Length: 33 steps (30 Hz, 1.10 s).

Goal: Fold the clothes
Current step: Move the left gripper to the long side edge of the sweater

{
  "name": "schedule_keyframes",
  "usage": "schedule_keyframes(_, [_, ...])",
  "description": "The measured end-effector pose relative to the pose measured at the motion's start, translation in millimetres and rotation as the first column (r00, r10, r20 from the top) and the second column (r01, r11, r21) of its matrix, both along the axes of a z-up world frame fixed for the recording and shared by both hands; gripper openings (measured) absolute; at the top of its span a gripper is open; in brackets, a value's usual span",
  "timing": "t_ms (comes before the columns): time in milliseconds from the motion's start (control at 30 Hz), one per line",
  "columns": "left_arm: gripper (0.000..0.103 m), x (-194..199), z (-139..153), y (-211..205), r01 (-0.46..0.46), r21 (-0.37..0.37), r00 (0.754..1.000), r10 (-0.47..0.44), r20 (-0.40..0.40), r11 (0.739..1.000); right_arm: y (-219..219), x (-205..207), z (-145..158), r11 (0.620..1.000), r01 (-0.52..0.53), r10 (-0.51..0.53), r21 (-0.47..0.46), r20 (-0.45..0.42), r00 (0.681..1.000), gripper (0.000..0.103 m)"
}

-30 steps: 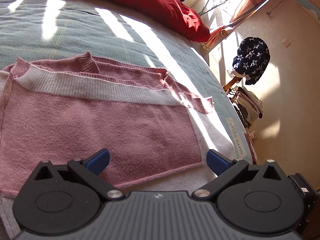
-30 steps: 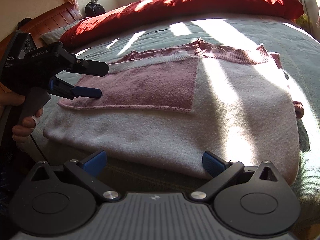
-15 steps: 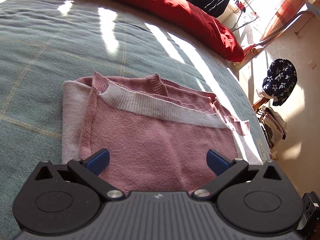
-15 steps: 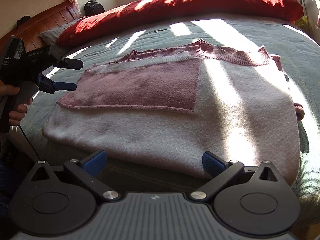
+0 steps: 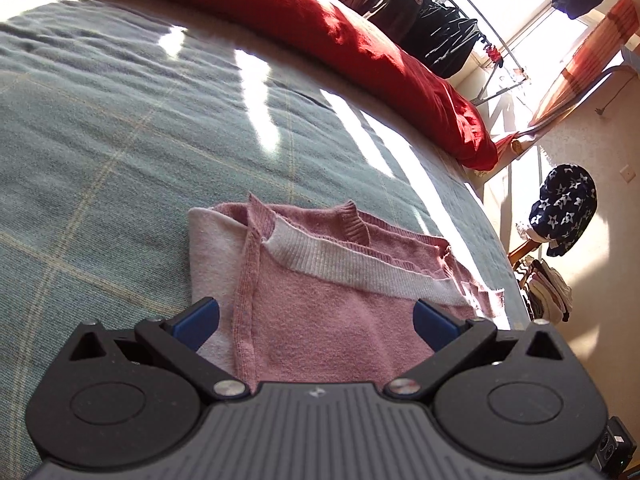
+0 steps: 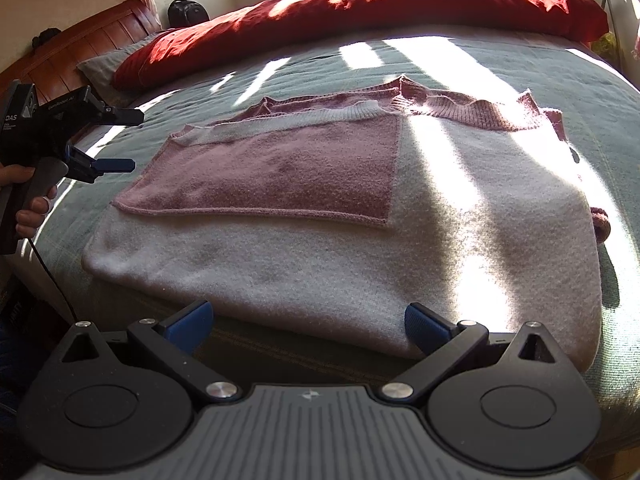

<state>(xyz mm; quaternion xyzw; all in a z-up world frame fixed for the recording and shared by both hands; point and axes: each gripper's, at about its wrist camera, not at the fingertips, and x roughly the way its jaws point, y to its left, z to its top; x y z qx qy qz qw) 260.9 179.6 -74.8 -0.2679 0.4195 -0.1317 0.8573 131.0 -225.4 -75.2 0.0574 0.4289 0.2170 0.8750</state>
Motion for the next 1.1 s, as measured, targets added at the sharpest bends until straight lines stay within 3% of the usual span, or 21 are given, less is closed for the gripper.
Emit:
schedule_keyframes(133, [0.102,4,-22,14,-0.020,-0.045,0.998,0.017,-0.063,0.999,-1,1,1,1.000,-0.005,0.005,0.003,-0.002,1.000,0.103])
schedule_keyframes(367, [0.102,4,-42,28,0.071,-0.252,0.990,-0.099,-0.100,0.965,-1,5,5,1.000,-0.016,0.015,0.014,0.006,1.000,0.103])
schedule_keyframes(533, [0.102,25,-45,27,0.131,-0.252,0.979,-0.165,-0.119,0.959,5,10,12,0.999,-0.041,0.040,0.018,0.030,0.999,0.103])
schedule_keyframes(800, [0.102,71,-56,25,0.152,-0.290,0.973,-0.195,-0.127,0.945,19,16,14,0.998,-0.063,0.063,-0.028,0.030,0.998,0.103])
schedule_keyframes(1100, [0.100,25,-56,31,0.264,-0.335,0.946,-0.311,-0.094,0.904,21,18,14,0.997,-0.076,0.077,-0.028,0.028,0.997,0.103])
